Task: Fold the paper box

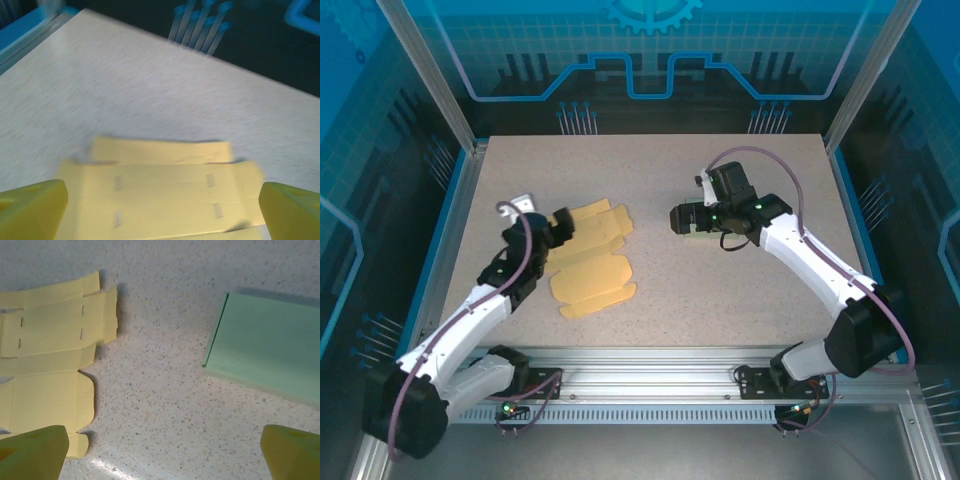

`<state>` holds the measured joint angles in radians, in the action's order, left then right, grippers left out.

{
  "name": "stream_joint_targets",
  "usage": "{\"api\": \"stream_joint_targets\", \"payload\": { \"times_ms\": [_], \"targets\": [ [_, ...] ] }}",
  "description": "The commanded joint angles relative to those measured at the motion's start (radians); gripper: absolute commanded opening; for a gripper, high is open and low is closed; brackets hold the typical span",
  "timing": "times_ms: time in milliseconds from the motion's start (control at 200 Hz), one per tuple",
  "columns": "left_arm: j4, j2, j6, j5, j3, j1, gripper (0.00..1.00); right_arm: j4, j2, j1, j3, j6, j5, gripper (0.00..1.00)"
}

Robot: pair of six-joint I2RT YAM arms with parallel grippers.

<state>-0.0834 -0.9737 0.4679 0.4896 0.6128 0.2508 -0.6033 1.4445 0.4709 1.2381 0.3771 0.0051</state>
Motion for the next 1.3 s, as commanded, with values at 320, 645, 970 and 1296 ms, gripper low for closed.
{"api": "stream_joint_targets", "payload": {
  "times_ms": [320,645,970,1296],
  "targets": [
    [0.038,-0.189,0.169,-0.409,-0.126,-0.370,0.96,0.040,0.076,0.024,0.021,0.059,-0.068,1.00],
    [0.122,-0.374,0.201,-0.475,-0.063,-0.372,0.83,0.030,0.091,0.049,0.021,0.067,-0.033,1.00],
    [0.145,-0.508,0.199,-0.480,0.025,-0.374,0.46,0.018,0.081,0.055,0.005,0.079,0.006,1.00],
    [0.271,-0.522,0.114,-0.653,0.033,-0.372,0.08,0.049,0.034,0.051,-0.072,0.098,0.044,1.00]
  ]
}}
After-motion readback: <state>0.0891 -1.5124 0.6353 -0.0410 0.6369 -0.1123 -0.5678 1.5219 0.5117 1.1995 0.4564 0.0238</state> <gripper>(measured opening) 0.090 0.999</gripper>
